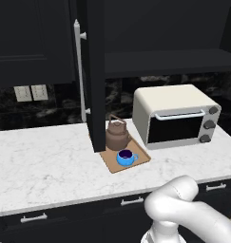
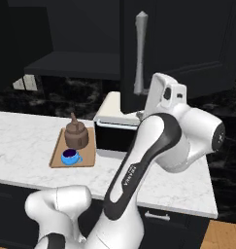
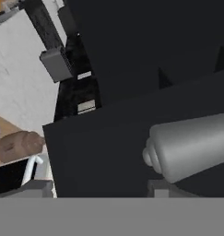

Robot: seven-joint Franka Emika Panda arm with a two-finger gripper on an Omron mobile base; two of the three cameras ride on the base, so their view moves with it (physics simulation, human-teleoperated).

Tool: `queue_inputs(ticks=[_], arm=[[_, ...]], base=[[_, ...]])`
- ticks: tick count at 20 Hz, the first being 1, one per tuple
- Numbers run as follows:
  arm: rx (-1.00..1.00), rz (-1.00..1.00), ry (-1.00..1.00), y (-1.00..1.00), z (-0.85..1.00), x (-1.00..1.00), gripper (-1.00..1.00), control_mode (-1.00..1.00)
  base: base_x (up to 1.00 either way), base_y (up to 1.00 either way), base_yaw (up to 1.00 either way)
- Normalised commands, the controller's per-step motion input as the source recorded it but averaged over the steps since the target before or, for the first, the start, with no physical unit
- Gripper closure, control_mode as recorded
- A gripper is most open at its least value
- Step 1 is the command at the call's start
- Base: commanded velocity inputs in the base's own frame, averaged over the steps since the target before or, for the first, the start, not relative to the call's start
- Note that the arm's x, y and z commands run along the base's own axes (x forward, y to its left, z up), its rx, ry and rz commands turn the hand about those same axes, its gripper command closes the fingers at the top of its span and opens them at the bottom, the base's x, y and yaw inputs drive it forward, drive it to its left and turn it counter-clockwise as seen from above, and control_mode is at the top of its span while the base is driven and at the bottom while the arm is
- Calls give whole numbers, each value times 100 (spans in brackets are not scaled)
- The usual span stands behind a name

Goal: Pick the kettle from the counter and place it on the tray. Then pick the mug from the cabinet and place it on the tray. Then close the cabinet doors.

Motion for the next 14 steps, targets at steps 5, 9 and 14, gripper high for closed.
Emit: queue_inputs(ticks=[5, 9, 14], arm=[[-3, -16, 0, 0, 17, 87, -100, -100], [-1, -13, 2, 0, 0, 94, -100, -100], [0, -12, 4, 0, 0, 98, -100, -100]], base=[[0, 0, 0], [0, 0, 0], [0, 0, 0]])
